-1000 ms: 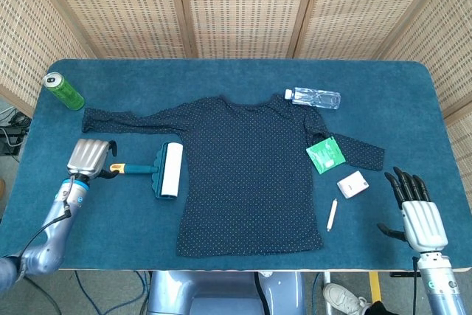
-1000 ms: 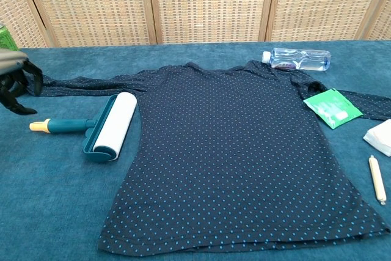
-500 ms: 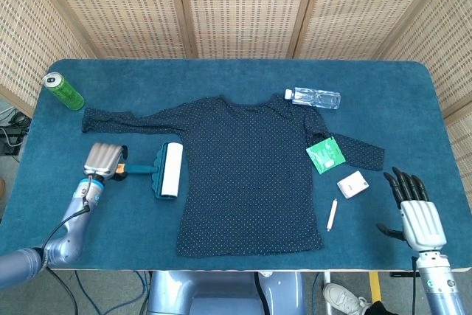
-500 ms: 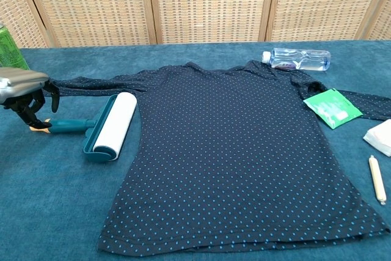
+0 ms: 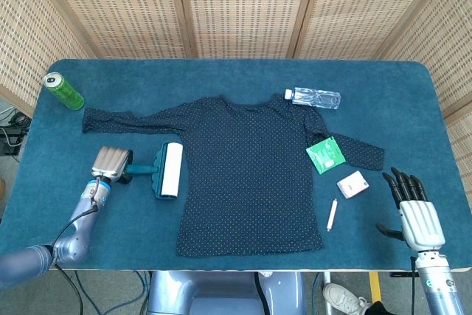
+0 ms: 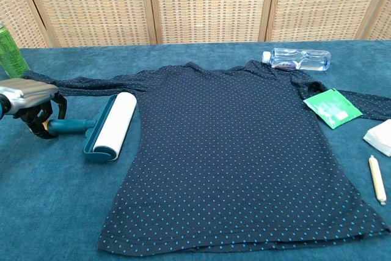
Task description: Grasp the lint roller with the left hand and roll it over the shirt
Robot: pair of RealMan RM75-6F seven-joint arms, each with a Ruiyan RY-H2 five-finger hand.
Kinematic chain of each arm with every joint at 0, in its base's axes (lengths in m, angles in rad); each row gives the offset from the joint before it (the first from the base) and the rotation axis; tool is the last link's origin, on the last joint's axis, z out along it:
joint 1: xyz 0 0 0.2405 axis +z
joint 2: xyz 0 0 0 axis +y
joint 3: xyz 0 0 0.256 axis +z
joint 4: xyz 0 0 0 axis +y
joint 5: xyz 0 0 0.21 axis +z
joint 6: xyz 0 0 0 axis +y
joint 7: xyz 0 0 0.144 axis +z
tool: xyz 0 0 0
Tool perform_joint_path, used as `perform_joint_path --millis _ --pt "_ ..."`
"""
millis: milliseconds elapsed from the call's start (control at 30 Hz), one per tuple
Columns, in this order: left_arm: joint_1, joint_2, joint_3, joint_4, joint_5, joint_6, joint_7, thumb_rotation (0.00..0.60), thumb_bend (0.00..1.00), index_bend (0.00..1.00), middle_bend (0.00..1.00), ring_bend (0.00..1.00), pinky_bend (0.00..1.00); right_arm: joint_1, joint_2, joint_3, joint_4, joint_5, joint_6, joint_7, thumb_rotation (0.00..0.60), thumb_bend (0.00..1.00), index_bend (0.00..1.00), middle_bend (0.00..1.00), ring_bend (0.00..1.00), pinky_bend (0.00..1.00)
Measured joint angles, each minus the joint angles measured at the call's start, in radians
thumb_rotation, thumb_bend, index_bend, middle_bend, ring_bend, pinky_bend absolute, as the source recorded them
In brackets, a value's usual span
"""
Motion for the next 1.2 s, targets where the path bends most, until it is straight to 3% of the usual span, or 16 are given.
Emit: perform_joint_path --millis 167,300,400,833,1200 --pt "-0.006 -0.017 0.014 0.022 -0.012 -0.001 0.009 0.6 0.58 0.57 0.77 0.69 0.7 0.0 0.0 -0.001 0.0 -0.002 0.002 0.002 0.6 0.06 0.0 0.0 0.0 0.0" --pt "-0.007 -0.022 0.017 0.024 -0.008 0.016 0.01 0.6 0.71 0.78 0.77 0.69 0.7 -0.001 0.0 -0.001 -0.001 -0.007 0.007 0.004 0.6 0.05 0.0 0.0 0.0 0.0" --pt "-0.007 -0.009 0.013 -0.002 0.009 0.035 0.005 0.6 0.73 0.85 0.78 0.69 0.7 -0.002 0.001 -0.001 -0.001 -0.006 0.008 0.008 0.6 0.05 0.0 0.0 0.0 0.0" --pt "-0.059 0.121 -0.034 -0.224 0.0 0.108 0.084 0.6 0.75 0.9 0.8 0.7 0.71 0.0 0.004 0.004 0.006 0.009 -0.003 0.021 0.6 0.05 0.0 0.0 0.0 0.0" --pt "-0.181 0.074 -0.059 -0.205 -0.155 0.1 0.222 0.6 0.74 0.91 0.8 0.71 0.72 0.012 -0.008 0.021 0.043 0.067 -0.052 0.025 0.6 0.05 0.0 0.0 0.0 0.0"
